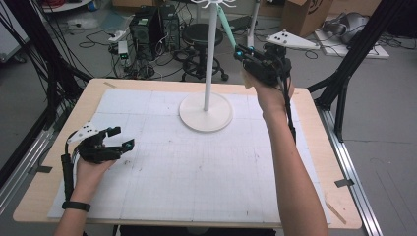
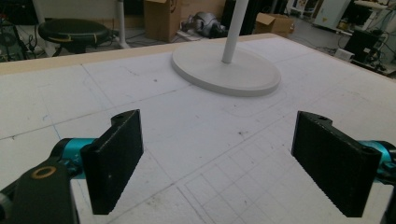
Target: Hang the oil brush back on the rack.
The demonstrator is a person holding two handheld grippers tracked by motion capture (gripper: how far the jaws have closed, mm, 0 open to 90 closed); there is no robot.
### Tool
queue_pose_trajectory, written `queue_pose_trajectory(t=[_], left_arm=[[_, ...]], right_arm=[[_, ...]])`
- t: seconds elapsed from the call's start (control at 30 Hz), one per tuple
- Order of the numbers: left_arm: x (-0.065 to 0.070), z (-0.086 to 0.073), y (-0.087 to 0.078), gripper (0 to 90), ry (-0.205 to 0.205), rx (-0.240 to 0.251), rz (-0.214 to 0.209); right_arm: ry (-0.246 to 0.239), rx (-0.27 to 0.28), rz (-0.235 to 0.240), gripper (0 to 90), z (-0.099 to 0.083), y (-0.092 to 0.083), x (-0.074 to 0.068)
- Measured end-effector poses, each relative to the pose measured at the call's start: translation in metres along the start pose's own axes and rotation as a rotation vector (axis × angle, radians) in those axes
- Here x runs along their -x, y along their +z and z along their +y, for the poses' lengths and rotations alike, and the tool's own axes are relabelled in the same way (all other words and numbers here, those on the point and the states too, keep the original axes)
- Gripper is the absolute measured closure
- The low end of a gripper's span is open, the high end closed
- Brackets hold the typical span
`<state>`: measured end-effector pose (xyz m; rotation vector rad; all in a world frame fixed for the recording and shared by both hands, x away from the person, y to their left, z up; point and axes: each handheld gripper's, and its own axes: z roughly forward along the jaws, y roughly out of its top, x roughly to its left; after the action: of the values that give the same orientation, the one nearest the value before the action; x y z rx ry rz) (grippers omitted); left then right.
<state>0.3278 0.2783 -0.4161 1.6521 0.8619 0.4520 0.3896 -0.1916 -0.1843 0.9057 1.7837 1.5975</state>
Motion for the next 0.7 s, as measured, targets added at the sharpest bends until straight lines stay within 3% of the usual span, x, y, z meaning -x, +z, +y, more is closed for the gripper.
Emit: queue_pose_trajectory(t=[0.33,0.37,0.43,0.6,0.7], left_arm=[[0.0,0.0,-0.001,17.3,0.003,-0.005,-0.001],[0.0,0.0,-0.001,17.3,0.003,-0.006,-0.001],[0.0,0.0,-0.001,17.3,0.003,-0.005,0.0],[0.0,0.0,-0.002,17.3,0.001,-0.006,-0.002],[0.0,0.0,-0.002,17.3,0.004,-0.002,0.002]], right_arm=[[0.011,-0.031,0.001,80.3,-0.006,0.012,0.0],[0.021,-0.034,0.002,72.4,-0.007,0.015,0.0],[0.035,-0.042,0.004,67.2,-0.008,0.017,0.001],[0.04,-0.034,0.011,59.7,-0.01,0.014,0.001],[0.032,-0.036,0.043,53.3,-0.014,0.007,0.004]])
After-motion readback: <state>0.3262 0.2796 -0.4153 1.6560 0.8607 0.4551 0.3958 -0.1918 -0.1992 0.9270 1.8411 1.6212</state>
